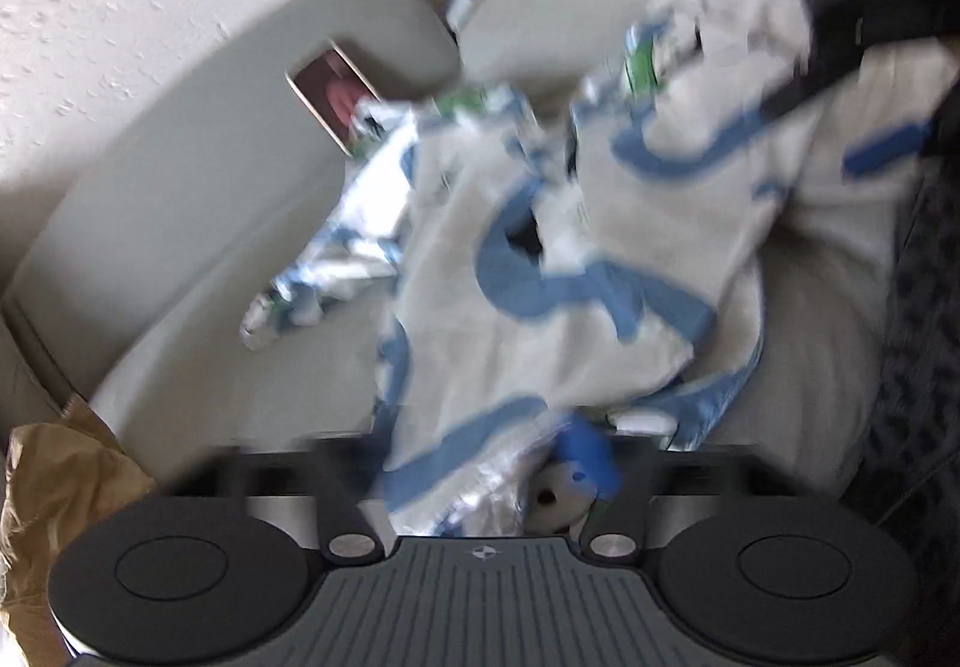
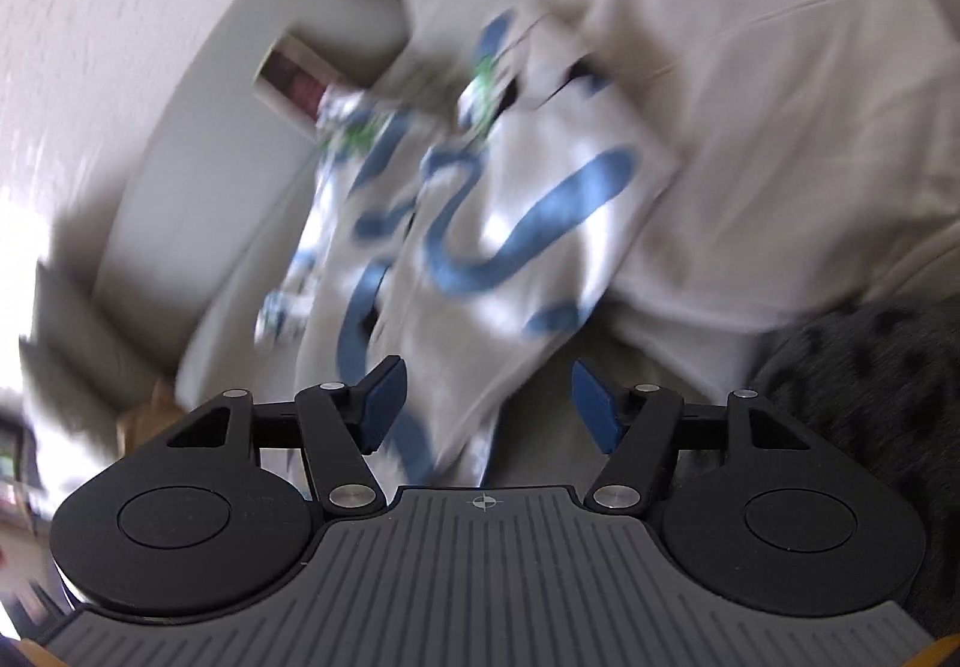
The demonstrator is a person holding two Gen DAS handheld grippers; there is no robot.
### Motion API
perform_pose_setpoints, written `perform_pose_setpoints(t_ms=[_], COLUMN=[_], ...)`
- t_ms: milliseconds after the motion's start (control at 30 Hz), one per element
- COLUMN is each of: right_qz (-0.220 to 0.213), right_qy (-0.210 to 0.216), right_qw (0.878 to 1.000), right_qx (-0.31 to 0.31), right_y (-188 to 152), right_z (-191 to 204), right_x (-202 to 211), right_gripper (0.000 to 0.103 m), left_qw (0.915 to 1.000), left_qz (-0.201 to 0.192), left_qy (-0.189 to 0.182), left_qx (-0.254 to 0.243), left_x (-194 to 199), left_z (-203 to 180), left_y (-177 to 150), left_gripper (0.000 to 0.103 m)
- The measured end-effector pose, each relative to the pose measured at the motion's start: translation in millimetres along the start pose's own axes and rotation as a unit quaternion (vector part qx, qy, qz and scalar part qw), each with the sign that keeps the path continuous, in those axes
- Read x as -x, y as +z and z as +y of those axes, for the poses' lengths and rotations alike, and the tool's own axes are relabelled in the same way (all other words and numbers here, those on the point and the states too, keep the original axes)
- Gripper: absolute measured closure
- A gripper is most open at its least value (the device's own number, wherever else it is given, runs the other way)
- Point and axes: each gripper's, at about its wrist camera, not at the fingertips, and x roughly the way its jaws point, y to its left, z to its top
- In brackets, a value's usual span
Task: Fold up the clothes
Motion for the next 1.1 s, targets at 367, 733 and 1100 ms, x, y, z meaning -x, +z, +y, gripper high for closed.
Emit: perform_pose_setpoints(t_ms=[367, 733, 1100], right_qz=[-0.128, -0.117, 0.02], right_qy=[-0.053, 0.142, 0.245], right_qw=[0.99, 0.953, 0.887], right_qx=[-0.009, 0.242, 0.39], right_y=[27.7, -34.3, -153.5], right_z=[11.2, 204.3, 274.4], right_x=[-19.9, -25.4, -7.4], right_gripper=[0.102, 0.103, 0.035], left_qw=[0.9965, 0.8942, 0.8689], left_qz=[-0.017, -0.112, -0.036], left_qy=[-0.03, 0.019, 0.032], left_qx=[0.076, 0.433, 0.493], left_x=[18.6, 113.3, 120.9], left_z=[30.1, 155.1, 164.5], left_y=[-13.1, -94.0, -160.5], left_gripper=[0.071, 0.052, 0.048])
